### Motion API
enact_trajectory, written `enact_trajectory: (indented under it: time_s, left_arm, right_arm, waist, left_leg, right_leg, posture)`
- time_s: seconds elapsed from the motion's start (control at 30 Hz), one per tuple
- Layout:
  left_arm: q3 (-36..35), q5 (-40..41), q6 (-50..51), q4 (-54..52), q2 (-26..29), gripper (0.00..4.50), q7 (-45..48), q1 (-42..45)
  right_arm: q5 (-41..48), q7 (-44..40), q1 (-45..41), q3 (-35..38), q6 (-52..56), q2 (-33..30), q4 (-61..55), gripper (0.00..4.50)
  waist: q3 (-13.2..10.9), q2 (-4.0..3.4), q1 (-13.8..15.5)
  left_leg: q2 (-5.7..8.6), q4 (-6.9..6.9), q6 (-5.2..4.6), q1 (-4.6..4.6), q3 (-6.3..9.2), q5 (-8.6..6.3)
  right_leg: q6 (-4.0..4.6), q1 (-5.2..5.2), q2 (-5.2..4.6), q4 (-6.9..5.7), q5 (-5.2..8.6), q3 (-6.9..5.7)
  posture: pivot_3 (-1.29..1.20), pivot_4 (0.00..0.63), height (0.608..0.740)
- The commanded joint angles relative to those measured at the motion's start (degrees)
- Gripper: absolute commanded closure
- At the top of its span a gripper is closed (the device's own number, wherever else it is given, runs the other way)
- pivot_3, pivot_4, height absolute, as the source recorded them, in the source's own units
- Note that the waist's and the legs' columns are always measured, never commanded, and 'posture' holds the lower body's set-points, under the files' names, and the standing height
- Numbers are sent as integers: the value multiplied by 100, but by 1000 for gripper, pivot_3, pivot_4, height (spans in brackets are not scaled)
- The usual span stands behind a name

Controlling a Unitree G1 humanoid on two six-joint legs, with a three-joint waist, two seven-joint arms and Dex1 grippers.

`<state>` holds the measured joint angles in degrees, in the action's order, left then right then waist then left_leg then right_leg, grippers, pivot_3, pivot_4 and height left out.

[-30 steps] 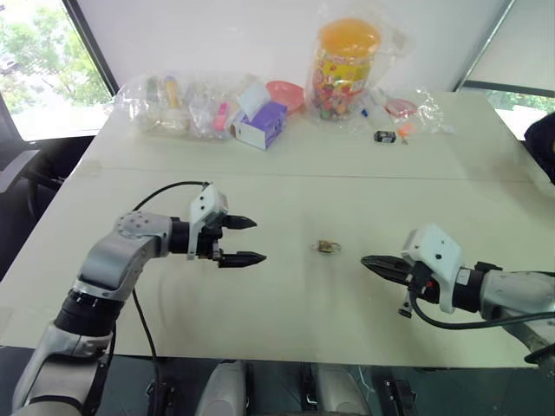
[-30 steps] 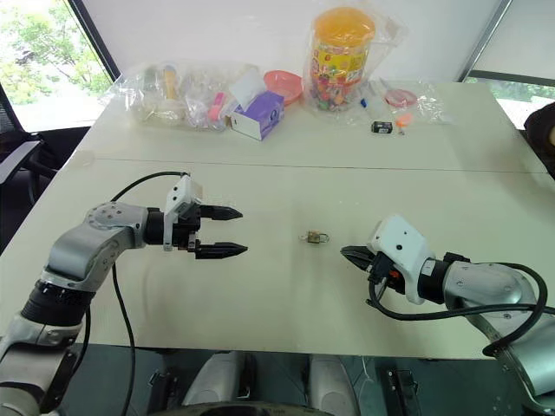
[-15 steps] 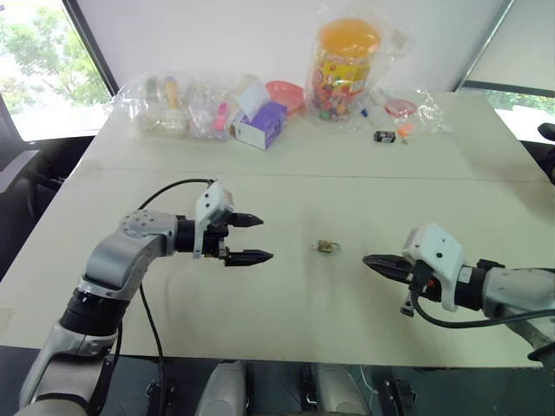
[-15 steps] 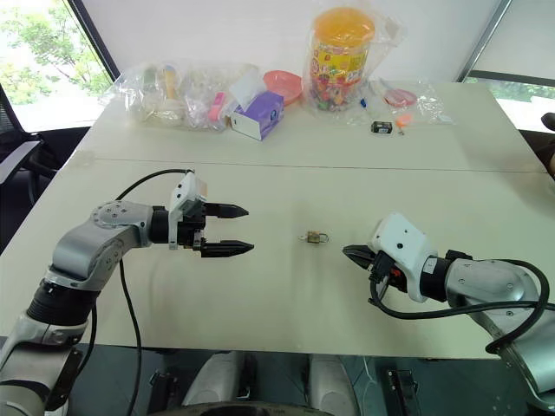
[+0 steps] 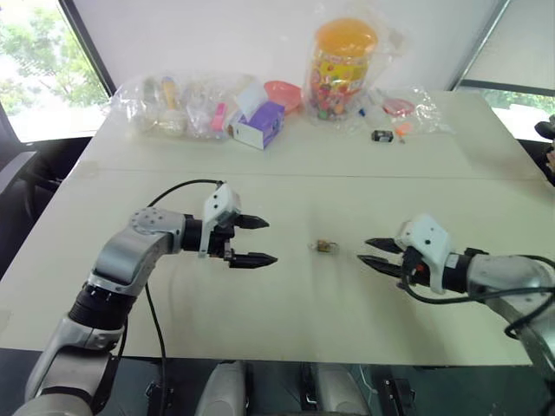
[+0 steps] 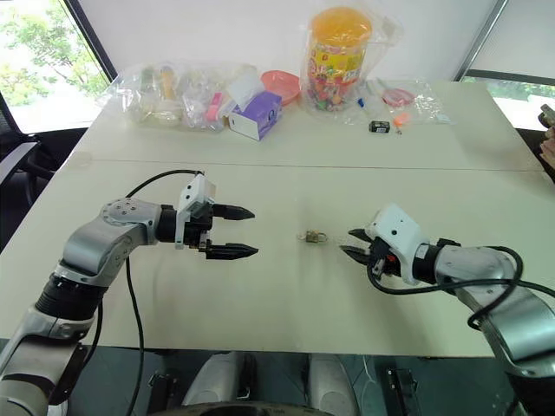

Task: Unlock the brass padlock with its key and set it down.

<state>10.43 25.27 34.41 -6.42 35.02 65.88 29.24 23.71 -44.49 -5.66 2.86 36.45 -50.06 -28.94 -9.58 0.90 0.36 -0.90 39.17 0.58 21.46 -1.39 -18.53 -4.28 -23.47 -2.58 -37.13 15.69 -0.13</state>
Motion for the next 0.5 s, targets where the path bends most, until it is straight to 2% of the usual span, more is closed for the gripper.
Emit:
enact_trajectory:
  time_s: [0.03, 0.07, 0.27, 0.5]
  left_arm:
    - [-145, 68, 16, -224, 34, 0, -96, -61]
    - [-147, 88, 44, -296, 29, 0, -126, -108]
    - [-239, 151, 142, -614, 48, 0, -350, -354]
    - [-336, 223, 214, -856, 161, 0, -491, -489]
  right_arm:
    - [-371, -340, -465, -536, -400, -7, 449, 495]
    - [-458, -443, -589, -681, -511, 13, 618, 64]
    - [-671, -1028, -1526, -1320, -985, 589, 2018, 64]
    - [-1183, -1325, -1879, -1668, -1782, 1081, 3350, 64]
  waist:
    - [0, 0, -1]
    - [0, 0, -2]
    - [-1, 0, -13]
    - [-1, -2, 18]
  left_leg:
    - [0, 0, 0, 0, 1, 0]
    - [-1, 0, 0, 1, 1, 0]
    - [0, 2, 0, 1, -1, 0]
    - [-1, 1, 1, 4, -1, 0]
  right_leg:
    - [0, 0, 0, -1, 0, 0]
    - [0, -2, 0, 0, 0, 0]
    - [0, -2, -6, -2, 0, 0]
    - [0, -4, -14, -2, -1, 0]
  posture:
    - [0, 150, 740]
    - [0, 150, 740]
    - [0, 150, 740]
    - [0, 150, 740]
